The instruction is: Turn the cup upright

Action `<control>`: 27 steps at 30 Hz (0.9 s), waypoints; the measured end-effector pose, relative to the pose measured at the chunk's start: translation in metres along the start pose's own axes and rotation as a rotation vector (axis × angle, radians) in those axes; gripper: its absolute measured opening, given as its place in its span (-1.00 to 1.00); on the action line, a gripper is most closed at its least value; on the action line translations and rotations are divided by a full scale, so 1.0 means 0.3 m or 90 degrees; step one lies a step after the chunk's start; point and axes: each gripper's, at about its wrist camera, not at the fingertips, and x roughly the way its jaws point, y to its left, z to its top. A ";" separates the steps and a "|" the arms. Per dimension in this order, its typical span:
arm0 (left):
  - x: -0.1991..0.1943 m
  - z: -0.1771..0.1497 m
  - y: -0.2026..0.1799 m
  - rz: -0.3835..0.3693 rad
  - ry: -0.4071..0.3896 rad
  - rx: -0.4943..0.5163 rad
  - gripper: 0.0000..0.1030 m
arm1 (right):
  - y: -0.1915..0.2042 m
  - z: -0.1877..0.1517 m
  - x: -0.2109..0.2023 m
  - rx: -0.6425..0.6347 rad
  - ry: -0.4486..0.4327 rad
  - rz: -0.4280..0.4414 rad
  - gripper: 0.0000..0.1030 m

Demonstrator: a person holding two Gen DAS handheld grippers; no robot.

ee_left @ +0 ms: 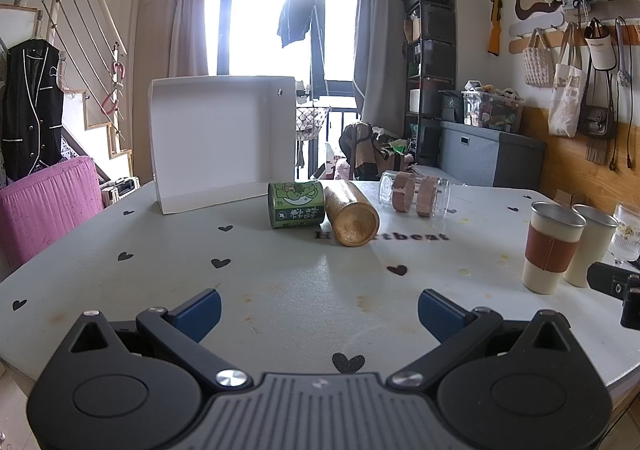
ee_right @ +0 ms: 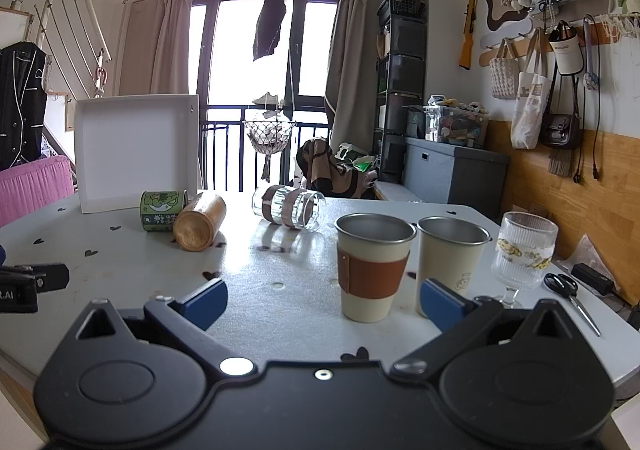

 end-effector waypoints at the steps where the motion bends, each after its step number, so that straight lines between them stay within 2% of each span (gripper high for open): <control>1: 0.000 0.000 0.000 0.000 0.000 0.000 1.00 | 0.000 0.000 -0.001 0.000 -0.001 0.000 1.00; 27: -0.003 -0.007 -0.008 0.001 0.001 -0.001 1.00 | -0.001 -0.003 0.000 0.001 0.000 0.000 1.00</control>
